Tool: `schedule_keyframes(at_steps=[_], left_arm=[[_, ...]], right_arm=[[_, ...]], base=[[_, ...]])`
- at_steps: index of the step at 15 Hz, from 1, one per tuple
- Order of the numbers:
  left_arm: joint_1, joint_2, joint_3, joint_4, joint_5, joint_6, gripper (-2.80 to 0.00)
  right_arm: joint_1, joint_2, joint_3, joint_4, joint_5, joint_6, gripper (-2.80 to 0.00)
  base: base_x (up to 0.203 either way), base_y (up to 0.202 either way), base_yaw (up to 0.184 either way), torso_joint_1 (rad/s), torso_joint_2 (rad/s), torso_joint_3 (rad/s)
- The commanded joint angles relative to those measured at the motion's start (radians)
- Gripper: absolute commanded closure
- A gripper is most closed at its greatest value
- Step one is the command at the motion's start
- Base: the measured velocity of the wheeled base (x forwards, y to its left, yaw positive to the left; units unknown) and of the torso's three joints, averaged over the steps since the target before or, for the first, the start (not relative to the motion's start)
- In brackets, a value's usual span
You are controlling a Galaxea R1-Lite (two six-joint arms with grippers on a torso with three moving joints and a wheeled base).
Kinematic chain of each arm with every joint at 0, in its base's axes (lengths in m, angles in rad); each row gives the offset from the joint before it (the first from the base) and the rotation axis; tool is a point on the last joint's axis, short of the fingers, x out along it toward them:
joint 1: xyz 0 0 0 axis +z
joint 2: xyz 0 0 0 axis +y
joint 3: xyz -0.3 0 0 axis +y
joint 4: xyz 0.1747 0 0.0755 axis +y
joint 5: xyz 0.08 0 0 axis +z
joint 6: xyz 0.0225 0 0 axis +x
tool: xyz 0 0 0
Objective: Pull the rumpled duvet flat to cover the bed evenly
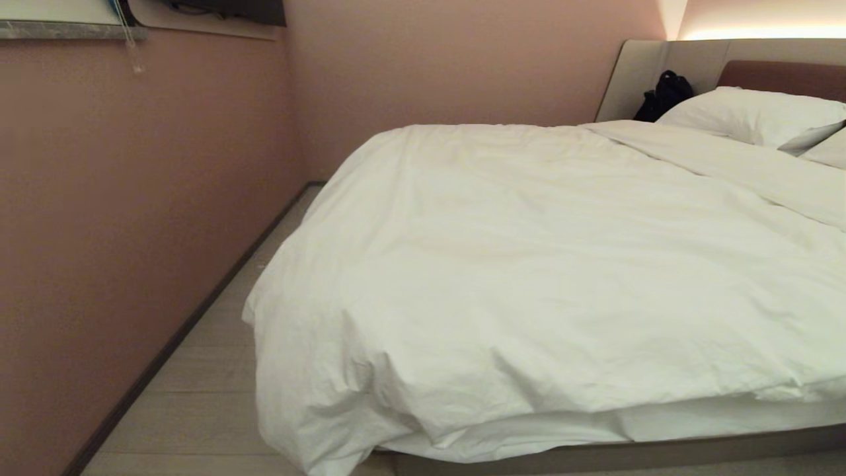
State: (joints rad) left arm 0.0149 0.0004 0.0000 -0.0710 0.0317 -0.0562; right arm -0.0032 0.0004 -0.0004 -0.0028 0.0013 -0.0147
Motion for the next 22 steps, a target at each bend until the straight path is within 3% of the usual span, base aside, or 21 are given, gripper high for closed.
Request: schedule_keyframes(at_steps=[1,22], left_arm=[[0.0,0.001,0.0,-0.001,0.001,-0.001,0.0],[0.0,0.001,0.0,-0.001,-0.001,-0.001,0.0]], right_arm=[[0.0,0.0,0.0,0.0,0.0,-0.001,0.0],[0.0,0.0,0.0,0.0,0.0,-0.001,0.0]], base=[[0.0,0.194,0.002,-0.002,0.0,-0.002],[0.0,0.196,-0.001,0.002,0.0,0.002]])
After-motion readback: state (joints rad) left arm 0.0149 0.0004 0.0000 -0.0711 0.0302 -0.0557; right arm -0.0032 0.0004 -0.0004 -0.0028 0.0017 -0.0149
